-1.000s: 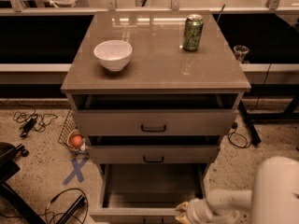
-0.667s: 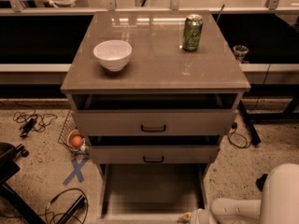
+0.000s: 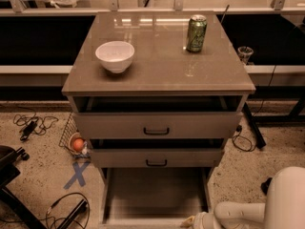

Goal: Open bottom drawer

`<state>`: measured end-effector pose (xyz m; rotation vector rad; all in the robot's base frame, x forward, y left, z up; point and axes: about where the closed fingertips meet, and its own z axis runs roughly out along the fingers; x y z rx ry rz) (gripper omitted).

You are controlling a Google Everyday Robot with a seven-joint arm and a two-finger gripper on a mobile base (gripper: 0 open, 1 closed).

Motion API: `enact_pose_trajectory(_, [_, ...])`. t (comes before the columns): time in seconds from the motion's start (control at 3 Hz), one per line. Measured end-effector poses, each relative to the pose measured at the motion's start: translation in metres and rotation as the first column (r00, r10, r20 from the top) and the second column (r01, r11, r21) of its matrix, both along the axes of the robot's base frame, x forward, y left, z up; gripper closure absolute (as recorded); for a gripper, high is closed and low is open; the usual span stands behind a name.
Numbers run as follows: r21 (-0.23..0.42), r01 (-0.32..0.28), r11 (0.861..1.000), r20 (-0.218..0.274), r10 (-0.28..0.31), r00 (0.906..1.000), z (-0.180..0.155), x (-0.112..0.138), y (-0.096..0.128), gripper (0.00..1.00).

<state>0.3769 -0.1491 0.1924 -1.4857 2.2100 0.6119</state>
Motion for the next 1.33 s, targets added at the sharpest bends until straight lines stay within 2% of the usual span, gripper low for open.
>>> enact_pose_trajectory(0.33, [0.002,-0.002,1.000,-0.002,0.002,1.0000,-0.0007,-0.0009,0.0015,0.59])
enact_pose_trajectory(0.67, [0.004,-0.004,1.000,-0.005,0.004,1.0000,-0.0016,-0.0023,0.0035,0.27])
enact_pose_trajectory(1.0, [0.006,-0.005,1.000,-0.007,0.005,1.0000,-0.0021,-0.0031,0.0046,0.05])
enact_pose_trajectory(1.33, [0.001,-0.006,1.000,-0.004,0.006,1.0000,0.0006,-0.0026,0.0046,0.00])
